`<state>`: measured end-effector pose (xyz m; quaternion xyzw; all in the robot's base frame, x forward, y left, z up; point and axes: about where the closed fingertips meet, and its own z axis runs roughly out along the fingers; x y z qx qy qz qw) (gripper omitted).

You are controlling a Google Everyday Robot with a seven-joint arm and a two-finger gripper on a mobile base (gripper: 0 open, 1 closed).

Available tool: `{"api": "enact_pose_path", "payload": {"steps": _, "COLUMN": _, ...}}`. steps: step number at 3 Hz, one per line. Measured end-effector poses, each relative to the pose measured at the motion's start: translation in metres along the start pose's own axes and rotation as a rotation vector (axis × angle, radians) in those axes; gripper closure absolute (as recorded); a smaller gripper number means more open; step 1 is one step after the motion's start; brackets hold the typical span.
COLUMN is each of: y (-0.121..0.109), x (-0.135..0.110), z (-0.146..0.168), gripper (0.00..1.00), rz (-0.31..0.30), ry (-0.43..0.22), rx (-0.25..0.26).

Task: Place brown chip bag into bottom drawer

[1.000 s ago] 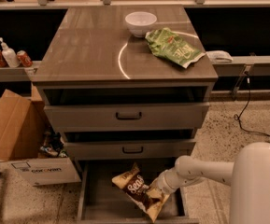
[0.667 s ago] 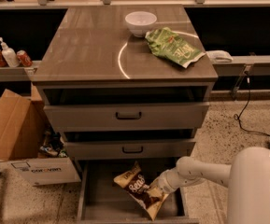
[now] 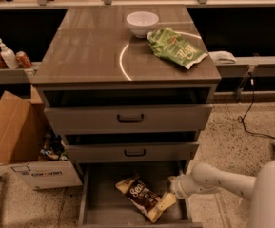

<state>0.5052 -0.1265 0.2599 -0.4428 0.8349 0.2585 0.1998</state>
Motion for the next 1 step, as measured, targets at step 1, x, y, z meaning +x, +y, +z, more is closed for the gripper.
{"api": "enact_pose_path", "payload": {"steps": 1, "y": 0.0131, "x": 0.0280, "z": -0.0465, "gripper": 0.00, "rz": 0.072, "ry": -0.001, "rx": 0.068}}
